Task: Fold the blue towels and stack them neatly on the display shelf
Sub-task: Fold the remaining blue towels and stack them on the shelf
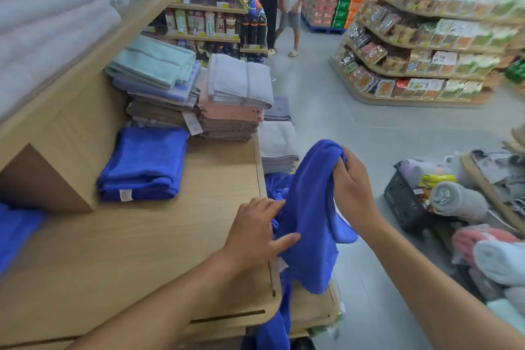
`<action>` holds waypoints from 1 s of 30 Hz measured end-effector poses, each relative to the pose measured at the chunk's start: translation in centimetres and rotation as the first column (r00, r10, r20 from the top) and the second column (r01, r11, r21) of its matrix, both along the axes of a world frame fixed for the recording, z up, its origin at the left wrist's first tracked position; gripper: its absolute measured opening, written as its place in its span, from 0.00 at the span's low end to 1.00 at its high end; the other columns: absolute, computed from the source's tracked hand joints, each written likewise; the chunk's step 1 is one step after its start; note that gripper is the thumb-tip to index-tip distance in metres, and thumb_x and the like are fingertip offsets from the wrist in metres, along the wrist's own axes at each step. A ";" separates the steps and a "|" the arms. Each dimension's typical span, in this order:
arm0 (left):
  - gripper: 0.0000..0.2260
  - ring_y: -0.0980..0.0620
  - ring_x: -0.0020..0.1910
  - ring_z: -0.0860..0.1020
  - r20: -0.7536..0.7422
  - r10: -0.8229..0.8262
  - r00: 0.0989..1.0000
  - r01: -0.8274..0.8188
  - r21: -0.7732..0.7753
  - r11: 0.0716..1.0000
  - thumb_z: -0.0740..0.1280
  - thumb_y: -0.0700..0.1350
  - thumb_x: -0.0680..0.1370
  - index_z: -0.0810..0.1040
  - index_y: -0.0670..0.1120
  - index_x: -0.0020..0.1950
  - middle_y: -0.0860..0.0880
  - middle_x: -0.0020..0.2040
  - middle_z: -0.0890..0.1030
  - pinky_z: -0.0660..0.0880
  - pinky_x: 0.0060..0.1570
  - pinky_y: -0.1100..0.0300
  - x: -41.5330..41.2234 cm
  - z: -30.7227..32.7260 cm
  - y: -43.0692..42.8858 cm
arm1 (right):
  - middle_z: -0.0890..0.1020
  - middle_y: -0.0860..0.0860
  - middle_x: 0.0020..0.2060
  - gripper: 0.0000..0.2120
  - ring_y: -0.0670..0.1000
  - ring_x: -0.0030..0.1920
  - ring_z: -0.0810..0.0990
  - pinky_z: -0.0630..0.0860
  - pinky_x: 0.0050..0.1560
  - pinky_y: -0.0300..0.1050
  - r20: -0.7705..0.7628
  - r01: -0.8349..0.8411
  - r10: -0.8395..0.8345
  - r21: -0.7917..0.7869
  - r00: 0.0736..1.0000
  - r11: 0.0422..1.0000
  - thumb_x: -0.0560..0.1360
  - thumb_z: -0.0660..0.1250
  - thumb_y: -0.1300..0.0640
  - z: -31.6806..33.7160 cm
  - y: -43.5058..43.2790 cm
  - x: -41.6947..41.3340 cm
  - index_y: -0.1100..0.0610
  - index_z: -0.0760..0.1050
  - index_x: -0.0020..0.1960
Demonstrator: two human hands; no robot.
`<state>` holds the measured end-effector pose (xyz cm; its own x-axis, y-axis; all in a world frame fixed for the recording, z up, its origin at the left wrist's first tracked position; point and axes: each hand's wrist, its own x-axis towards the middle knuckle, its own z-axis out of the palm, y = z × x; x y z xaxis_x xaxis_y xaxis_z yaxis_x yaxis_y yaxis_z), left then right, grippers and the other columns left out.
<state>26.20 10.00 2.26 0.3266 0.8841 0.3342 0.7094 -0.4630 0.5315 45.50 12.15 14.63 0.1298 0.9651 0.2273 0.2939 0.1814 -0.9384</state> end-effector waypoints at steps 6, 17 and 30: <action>0.24 0.63 0.44 0.79 0.485 0.088 0.870 0.123 -0.385 0.914 0.74 0.58 0.73 0.70 0.62 0.66 0.63 0.45 0.81 0.78 0.48 0.59 0.0 4.2 -1.0 | 0.76 0.42 0.32 0.14 0.43 0.35 0.73 0.71 0.37 0.40 -0.130 0.089 -0.073 0.128 0.989 0.988 0.86 0.57 0.54 9.7 -1.8 -2.9 0.50 0.73 0.43; 0.14 0.57 0.51 0.84 0.734 0.024 0.678 0.478 -0.466 0.744 0.75 0.49 0.75 0.79 0.53 0.60 0.56 0.52 0.86 0.80 0.46 0.63 -10.3 14.6 -6.2 | 0.78 0.56 0.47 0.07 0.54 0.47 0.80 0.83 0.51 0.58 0.070 0.079 -0.092 0.165 0.993 0.983 0.82 0.58 0.55 23.2 5.9 -9.4 0.55 0.73 0.53; 0.20 0.36 0.55 0.84 0.545 0.830 0.114 0.643 -0.677 0.357 0.65 0.48 0.81 0.79 0.34 0.64 0.34 0.61 0.82 0.83 0.49 0.43 -18.7 5.7 -14.3 | 0.82 0.42 0.42 0.08 0.42 0.41 0.80 0.77 0.45 0.47 0.649 -0.536 0.578 -0.297 0.494 0.790 0.77 0.71 0.47 3.4 -4.0 -23.8 0.48 0.79 0.53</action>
